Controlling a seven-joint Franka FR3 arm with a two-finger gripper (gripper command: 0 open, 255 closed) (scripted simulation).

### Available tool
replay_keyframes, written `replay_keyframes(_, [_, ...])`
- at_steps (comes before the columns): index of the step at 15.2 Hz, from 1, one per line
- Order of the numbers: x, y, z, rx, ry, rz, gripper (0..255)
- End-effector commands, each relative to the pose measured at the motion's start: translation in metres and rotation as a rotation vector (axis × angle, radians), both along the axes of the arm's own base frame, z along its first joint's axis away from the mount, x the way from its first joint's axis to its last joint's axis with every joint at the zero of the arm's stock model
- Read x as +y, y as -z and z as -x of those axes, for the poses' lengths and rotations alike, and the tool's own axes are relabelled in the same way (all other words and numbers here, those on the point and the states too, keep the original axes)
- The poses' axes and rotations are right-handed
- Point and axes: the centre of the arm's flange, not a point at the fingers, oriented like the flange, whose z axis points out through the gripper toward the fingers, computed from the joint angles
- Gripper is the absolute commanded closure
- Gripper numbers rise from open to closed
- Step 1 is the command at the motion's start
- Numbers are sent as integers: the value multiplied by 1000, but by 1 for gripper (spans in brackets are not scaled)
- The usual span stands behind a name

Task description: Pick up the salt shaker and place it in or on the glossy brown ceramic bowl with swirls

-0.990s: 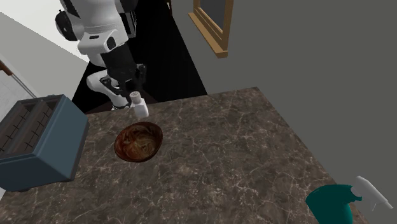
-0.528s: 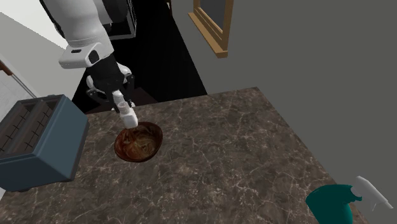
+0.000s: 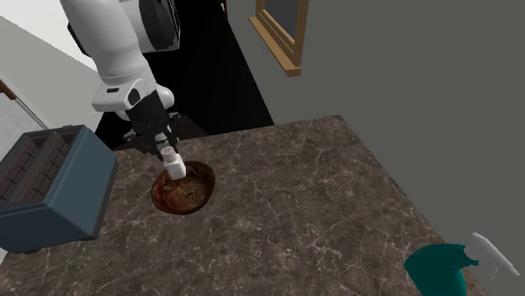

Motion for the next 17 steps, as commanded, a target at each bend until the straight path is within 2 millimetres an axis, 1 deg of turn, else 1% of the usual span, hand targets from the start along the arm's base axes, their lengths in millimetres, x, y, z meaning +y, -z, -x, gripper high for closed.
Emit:
replay_keyframes(1, [1,12,1,0,0,0,255])
replay_keyframes(7, [1,44,1,0,0,0,255])
replay_keyframes(15, [1,44,1,0,0,0,255])
replay_keyframes(16, [1,44,1,0,0,0,0])
replay_keyframes(17, [1,44,1,0,0,0,0])
